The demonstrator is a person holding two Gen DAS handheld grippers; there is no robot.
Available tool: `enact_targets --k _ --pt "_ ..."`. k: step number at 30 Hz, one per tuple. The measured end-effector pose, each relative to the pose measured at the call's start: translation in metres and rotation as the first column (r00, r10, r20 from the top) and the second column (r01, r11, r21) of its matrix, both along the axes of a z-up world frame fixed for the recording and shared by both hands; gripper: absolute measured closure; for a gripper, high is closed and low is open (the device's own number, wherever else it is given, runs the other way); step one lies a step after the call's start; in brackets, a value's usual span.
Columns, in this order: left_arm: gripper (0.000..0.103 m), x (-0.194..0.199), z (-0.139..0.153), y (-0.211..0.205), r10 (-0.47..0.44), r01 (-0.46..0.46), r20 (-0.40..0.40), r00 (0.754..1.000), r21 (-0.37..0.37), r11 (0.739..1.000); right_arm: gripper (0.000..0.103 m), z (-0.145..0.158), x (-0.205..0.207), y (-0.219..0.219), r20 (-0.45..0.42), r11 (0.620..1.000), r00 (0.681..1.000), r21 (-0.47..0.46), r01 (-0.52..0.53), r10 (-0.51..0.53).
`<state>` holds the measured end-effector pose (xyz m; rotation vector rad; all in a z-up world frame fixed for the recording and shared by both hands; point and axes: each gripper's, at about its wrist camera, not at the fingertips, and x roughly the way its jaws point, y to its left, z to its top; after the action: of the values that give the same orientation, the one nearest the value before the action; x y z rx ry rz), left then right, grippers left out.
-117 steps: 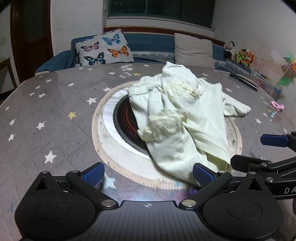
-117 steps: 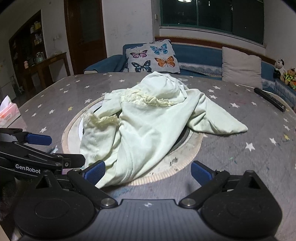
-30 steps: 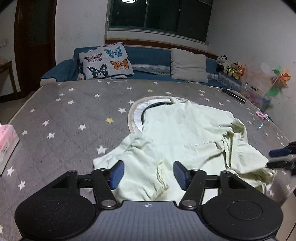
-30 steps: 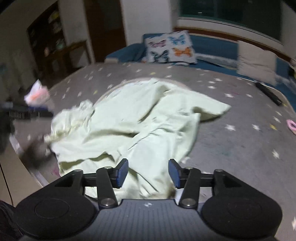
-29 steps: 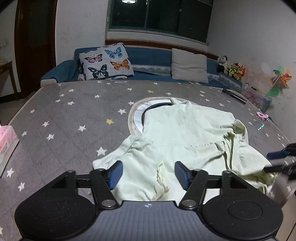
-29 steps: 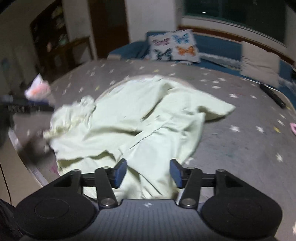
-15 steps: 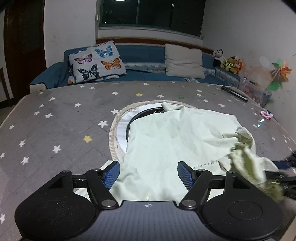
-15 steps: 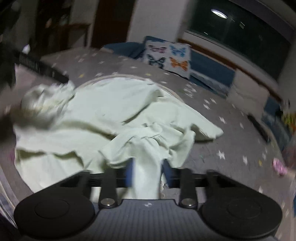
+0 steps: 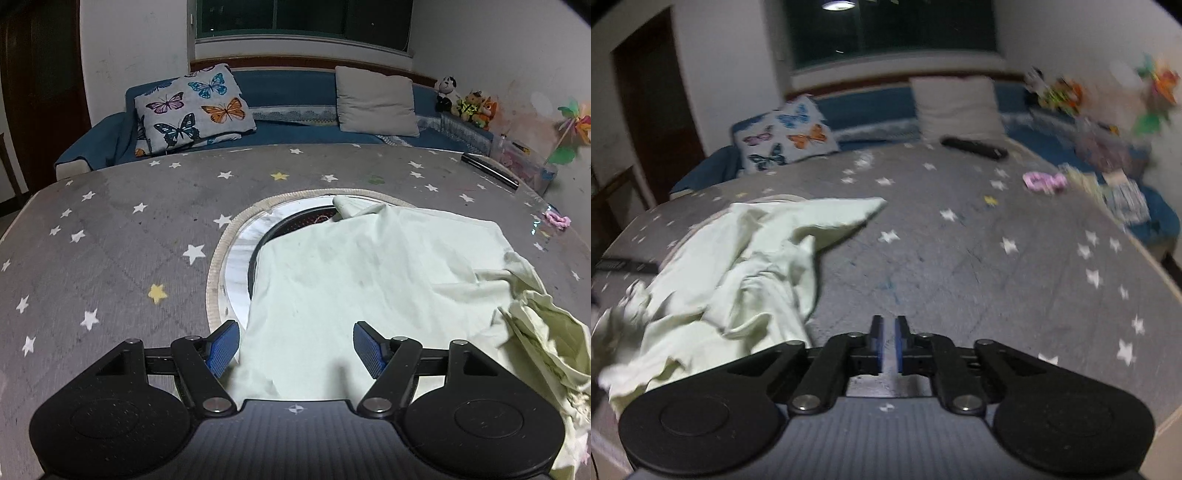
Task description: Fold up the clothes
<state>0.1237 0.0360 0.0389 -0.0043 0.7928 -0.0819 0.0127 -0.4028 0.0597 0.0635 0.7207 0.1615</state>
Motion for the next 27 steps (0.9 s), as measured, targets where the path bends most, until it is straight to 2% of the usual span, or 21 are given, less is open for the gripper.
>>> enact_targets --k 2,6,8,10,13,15,16,17,18,19,20,21,24,27 --pt "0.033 0.007 -0.002 -0.001 0.006 -0.006 -0.004 1.000 0.003 1.000 0.066 0.004 0.000 0.010 0.006 0.997 0.997 -0.008 -0.077 0.077" --pt "0.033 0.017 -0.004 -0.003 0.006 -0.006 -0.009 1.000 0.003 1.000 0.050 0.004 0.009 0.043 0.010 0.970 0.972 -0.068 -0.233 0.234" --pt "0.032 0.023 -0.005 -0.003 0.010 -0.010 -0.010 1.000 0.006 1.000 0.036 0.002 0.012 0.062 0.010 0.940 0.946 -0.113 -0.322 0.325" --pt "0.031 0.030 -0.007 -0.002 0.012 -0.012 -0.012 1.000 0.006 1.000 0.027 -0.001 0.012 0.082 0.011 0.904 0.917 -0.174 -0.391 0.399" --pt "0.031 0.042 -0.010 -0.002 0.018 -0.018 -0.011 1.000 0.007 1.000 0.025 -0.009 0.014 0.106 0.023 0.854 0.886 -0.281 -0.438 0.462" --pt "0.031 0.050 -0.014 -0.001 0.025 -0.025 -0.009 1.000 0.011 1.000 0.028 -0.015 0.020 0.115 0.027 0.844 0.887 -0.319 -0.430 0.462" --pt "0.031 0.055 -0.016 -0.001 0.027 -0.026 -0.010 1.000 0.011 1.000 0.037 -0.017 0.024 0.116 0.026 0.850 0.893 -0.322 -0.418 0.449" --pt "0.031 0.059 -0.018 0.000 0.028 -0.028 -0.012 1.000 0.011 1.000 0.053 -0.017 0.028 0.116 0.023 0.858 0.899 -0.313 -0.408 0.436" --pt "0.031 0.063 -0.019 0.000 0.023 -0.023 -0.011 1.000 0.010 1.000 0.064 -0.017 0.032 0.113 0.024 0.870 0.907 -0.295 -0.395 0.420" --pt "0.031 0.067 -0.021 0.000 0.017 -0.017 -0.009 1.000 0.008 1.000 0.080 -0.016 0.035 0.105 0.027 0.891 0.921 -0.265 -0.368 0.388" --pt "0.031 0.070 -0.022 0.000 0.010 -0.010 -0.008 1.000 0.006 1.000 0.089 -0.015 0.039 0.097 0.028 0.911 0.934 -0.235 -0.340 0.356" --pt "0.031 0.073 -0.022 0.000 0.005 -0.005 -0.003 1.000 0.012 1.000 0.093 -0.013 0.042 0.088 0.028 0.929 0.947 -0.205 -0.309 0.321" --pt "0.031 0.083 -0.025 0.001 0.011 -0.011 0.003 1.000 0.010 1.000 0.094 -0.012 0.044 0.054 0.005 0.979 0.986 -0.121 -0.165 0.167" --pt "0.031 0.093 -0.027 0.003 0.010 -0.010 0.006 1.000 -0.001 1.000 0.094 -0.013 0.044 0.015 -0.059 0.999 0.998 -0.042 0.026 -0.028"
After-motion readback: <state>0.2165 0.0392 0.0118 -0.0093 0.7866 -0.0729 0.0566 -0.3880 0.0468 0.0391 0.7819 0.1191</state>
